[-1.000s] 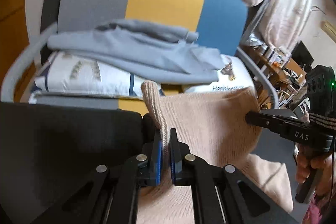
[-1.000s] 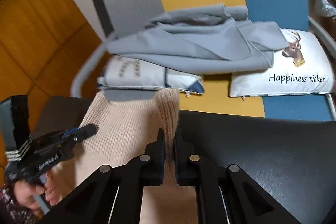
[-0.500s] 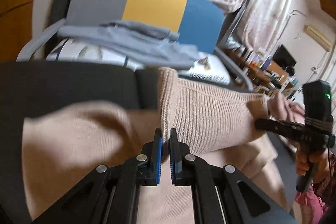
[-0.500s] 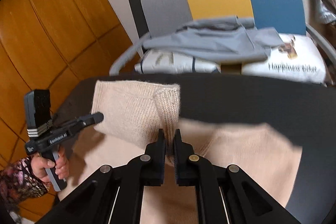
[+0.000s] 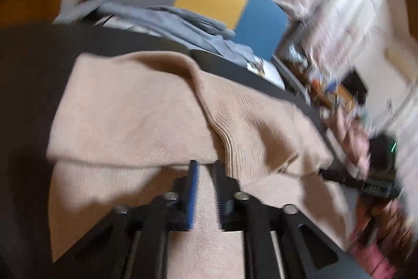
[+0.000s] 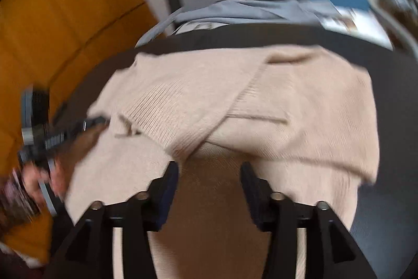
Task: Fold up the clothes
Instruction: 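Fold the sweater side over with the left gripper while the right gripper holds the collar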
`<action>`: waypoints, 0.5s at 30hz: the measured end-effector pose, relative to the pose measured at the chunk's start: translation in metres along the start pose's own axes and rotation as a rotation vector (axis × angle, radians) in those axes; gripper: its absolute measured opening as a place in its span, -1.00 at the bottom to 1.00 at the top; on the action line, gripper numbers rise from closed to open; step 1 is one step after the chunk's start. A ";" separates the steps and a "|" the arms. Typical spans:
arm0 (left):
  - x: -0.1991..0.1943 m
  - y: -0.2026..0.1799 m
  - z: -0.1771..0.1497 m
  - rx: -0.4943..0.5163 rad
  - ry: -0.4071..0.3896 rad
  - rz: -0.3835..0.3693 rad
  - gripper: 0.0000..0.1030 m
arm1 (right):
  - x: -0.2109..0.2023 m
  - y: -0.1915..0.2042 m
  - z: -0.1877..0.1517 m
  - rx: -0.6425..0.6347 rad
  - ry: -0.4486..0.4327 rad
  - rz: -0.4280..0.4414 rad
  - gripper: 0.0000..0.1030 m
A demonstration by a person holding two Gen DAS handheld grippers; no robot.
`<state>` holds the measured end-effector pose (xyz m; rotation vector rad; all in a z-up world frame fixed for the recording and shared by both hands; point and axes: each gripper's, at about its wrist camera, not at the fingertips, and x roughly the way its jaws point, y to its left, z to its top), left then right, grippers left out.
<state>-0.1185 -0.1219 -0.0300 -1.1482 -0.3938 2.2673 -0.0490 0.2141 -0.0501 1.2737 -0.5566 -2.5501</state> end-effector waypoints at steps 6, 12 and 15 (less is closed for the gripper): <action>0.021 0.002 0.015 -0.231 0.050 -0.086 -0.55 | 0.017 -0.019 0.006 0.283 0.009 0.142 0.11; 0.062 -0.028 0.001 -0.210 0.175 -0.083 -0.41 | 0.041 0.002 0.014 0.225 0.080 0.062 -0.83; 0.058 -0.037 -0.004 -0.141 0.133 -0.047 -0.63 | 0.038 0.011 0.015 0.178 0.095 0.025 -0.86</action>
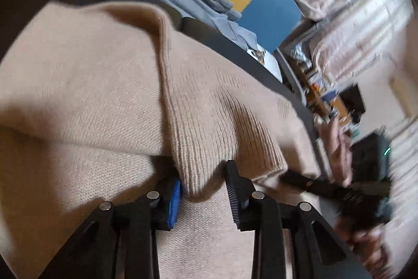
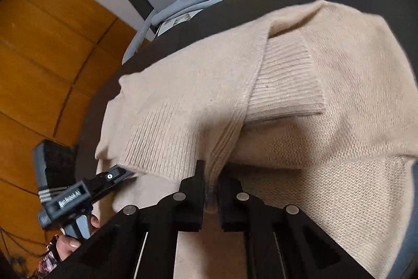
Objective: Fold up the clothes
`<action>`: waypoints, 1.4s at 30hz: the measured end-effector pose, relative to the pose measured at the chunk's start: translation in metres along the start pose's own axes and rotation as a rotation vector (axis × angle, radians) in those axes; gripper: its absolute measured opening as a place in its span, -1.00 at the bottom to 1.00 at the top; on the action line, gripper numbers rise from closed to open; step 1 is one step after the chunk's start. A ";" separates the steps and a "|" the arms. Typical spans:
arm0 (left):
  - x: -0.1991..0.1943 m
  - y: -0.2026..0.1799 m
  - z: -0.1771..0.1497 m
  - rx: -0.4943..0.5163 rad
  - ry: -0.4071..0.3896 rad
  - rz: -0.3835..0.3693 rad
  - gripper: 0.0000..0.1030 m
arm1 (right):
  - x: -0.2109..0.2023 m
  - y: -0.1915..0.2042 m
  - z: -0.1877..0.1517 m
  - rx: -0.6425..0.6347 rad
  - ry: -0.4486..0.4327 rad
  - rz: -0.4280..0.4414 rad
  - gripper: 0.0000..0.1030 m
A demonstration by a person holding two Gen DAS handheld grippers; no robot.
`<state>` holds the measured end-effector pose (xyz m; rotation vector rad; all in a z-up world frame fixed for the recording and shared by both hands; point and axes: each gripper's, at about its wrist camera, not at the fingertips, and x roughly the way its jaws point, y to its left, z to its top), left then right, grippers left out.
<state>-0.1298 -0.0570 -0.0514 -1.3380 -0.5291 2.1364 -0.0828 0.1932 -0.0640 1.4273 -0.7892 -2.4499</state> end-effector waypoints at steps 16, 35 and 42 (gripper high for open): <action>-0.025 0.015 -0.008 0.062 -0.051 0.065 -0.87 | -0.011 -0.030 0.001 -0.001 -0.066 -0.045 -0.84; 0.018 -0.057 0.059 0.262 -0.151 0.217 -0.71 | 0.010 -0.084 0.151 0.185 -0.123 -0.089 -0.91; 0.036 -0.034 0.056 0.237 -0.171 0.230 -0.71 | 0.025 -0.082 0.165 0.098 -0.184 -0.208 -0.90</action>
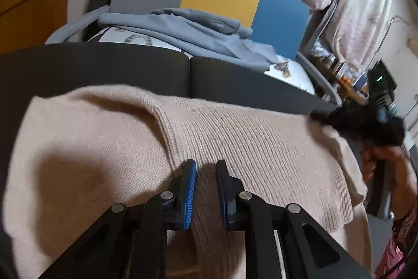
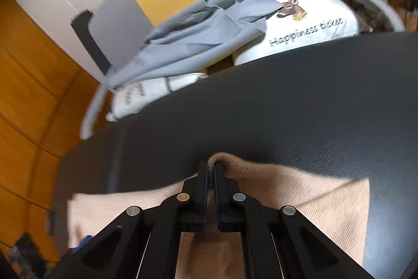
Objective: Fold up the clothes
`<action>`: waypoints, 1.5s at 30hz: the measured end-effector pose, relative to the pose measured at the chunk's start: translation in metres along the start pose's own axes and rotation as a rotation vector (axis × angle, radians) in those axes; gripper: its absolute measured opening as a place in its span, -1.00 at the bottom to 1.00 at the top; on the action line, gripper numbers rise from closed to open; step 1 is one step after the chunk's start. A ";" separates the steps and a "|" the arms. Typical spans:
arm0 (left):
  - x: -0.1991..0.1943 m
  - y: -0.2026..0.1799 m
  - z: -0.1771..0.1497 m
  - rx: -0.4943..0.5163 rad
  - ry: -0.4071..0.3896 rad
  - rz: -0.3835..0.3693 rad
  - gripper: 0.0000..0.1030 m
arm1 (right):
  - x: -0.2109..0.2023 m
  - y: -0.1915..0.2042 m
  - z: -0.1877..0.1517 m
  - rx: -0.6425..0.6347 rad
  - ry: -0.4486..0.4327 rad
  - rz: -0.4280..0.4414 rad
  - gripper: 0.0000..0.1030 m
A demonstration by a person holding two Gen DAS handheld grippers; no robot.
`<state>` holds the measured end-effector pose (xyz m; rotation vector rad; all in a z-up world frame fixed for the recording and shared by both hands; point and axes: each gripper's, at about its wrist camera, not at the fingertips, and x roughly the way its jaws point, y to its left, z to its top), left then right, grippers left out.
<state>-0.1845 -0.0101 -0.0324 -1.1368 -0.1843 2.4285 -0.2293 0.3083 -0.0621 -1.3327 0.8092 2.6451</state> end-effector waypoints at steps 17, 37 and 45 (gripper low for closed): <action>0.038 0.061 0.070 -0.050 0.050 0.163 -0.71 | -0.007 0.084 -0.087 -0.375 -0.039 -0.088 -0.27; -0.045 0.045 -0.010 0.085 -0.044 0.107 -0.71 | -0.063 0.087 -0.136 -0.414 -0.066 -0.016 -0.21; -0.018 0.030 -0.016 0.152 0.011 0.207 -0.69 | -0.041 0.085 -0.149 -0.460 -0.080 -0.102 -0.21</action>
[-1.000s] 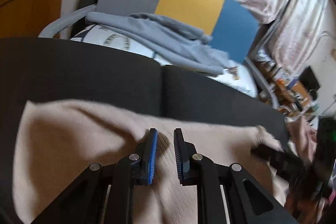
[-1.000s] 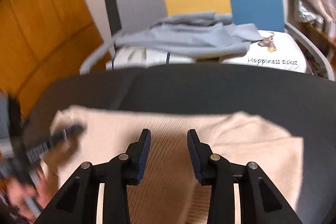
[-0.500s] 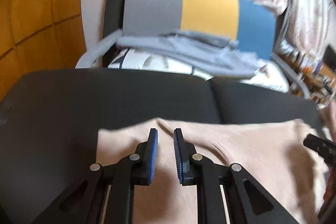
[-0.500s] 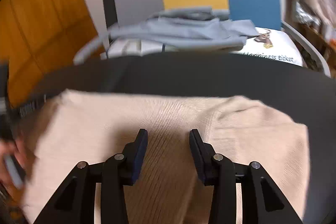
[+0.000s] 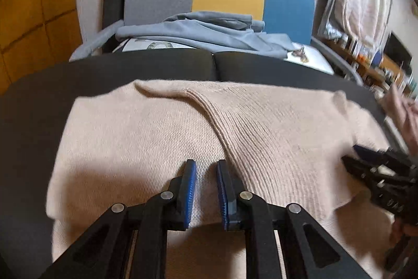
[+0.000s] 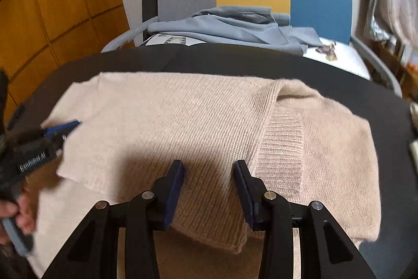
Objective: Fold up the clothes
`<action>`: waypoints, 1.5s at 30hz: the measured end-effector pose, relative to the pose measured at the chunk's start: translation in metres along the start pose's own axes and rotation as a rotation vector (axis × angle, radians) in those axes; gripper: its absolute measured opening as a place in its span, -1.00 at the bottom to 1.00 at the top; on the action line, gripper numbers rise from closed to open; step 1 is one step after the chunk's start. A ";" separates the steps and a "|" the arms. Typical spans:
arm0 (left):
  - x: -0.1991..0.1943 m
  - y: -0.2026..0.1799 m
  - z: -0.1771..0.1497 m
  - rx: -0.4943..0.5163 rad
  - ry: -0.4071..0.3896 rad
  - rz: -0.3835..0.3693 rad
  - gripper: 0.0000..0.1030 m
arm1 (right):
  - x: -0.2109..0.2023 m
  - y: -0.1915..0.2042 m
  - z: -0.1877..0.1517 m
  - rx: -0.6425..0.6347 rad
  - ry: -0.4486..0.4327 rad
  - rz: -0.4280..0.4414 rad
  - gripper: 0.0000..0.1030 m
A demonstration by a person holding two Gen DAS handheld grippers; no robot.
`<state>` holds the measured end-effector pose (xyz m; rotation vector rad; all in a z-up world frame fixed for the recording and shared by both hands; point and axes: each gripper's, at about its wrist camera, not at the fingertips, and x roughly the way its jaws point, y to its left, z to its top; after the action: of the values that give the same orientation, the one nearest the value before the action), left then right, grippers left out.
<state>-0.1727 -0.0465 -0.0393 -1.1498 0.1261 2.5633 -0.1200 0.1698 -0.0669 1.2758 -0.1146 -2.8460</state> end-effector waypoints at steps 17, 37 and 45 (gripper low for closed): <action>-0.072 0.104 -0.034 -0.271 0.049 -0.227 -0.64 | -0.092 -0.057 -0.025 0.201 0.027 0.132 0.20; -0.149 0.163 -0.196 -0.454 -0.018 -0.382 -0.62 | -0.176 -0.082 -0.187 0.354 0.067 0.156 0.26; -0.146 0.145 -0.195 -0.404 0.026 -0.448 -0.51 | -0.174 -0.067 -0.203 0.346 0.047 0.307 0.29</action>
<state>0.0086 -0.2623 -0.0699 -1.1810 -0.6011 2.2206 0.1479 0.2331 -0.0764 1.2416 -0.7602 -2.6027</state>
